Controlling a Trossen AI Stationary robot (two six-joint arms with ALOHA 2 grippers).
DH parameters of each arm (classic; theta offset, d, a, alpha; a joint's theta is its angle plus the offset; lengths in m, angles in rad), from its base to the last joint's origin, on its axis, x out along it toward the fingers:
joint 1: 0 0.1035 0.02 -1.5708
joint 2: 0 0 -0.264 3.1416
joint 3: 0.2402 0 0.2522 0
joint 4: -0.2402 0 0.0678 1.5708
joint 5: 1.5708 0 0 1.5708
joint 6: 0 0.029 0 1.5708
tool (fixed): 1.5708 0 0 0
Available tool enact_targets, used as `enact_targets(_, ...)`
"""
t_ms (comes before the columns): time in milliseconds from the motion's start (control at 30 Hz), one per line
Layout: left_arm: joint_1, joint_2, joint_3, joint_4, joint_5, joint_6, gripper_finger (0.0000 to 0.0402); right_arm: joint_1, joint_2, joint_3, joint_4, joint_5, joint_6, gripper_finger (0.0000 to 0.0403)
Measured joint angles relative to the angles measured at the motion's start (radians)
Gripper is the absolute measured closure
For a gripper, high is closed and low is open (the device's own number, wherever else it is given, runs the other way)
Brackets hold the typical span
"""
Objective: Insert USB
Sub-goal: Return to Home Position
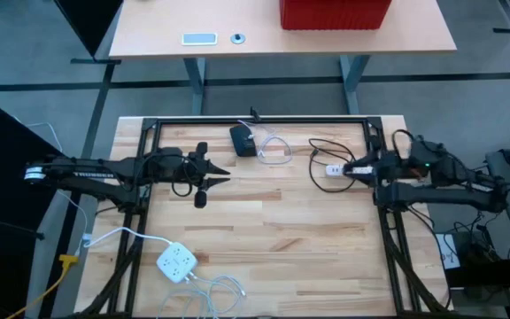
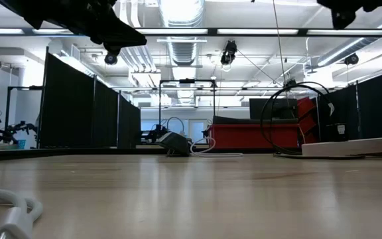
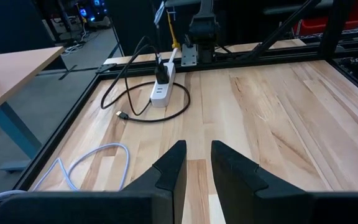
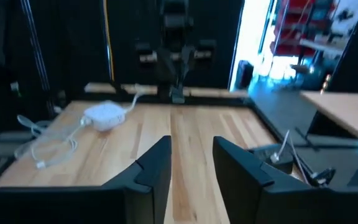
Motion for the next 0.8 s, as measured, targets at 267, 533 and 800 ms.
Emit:
enact_targets(267,0.000,0.000,0.000,0.000,0.000,0.000,0.0338,0.000,-0.200,-0.203,0.199,-0.086,0.141,0.0330)
enact_targets(533,0.000,0.000,0.000,-0.001,0.000,0.000,0.0338,0.002,-0.229,-0.452,0.519,-0.079,0.228,0.0360)
enact_targets(800,0.000,0.000,0.000,0.002,0.000,0.000,0.0338,0.082,-0.003,-0.581,0.852,-0.023,0.201,0.0393)
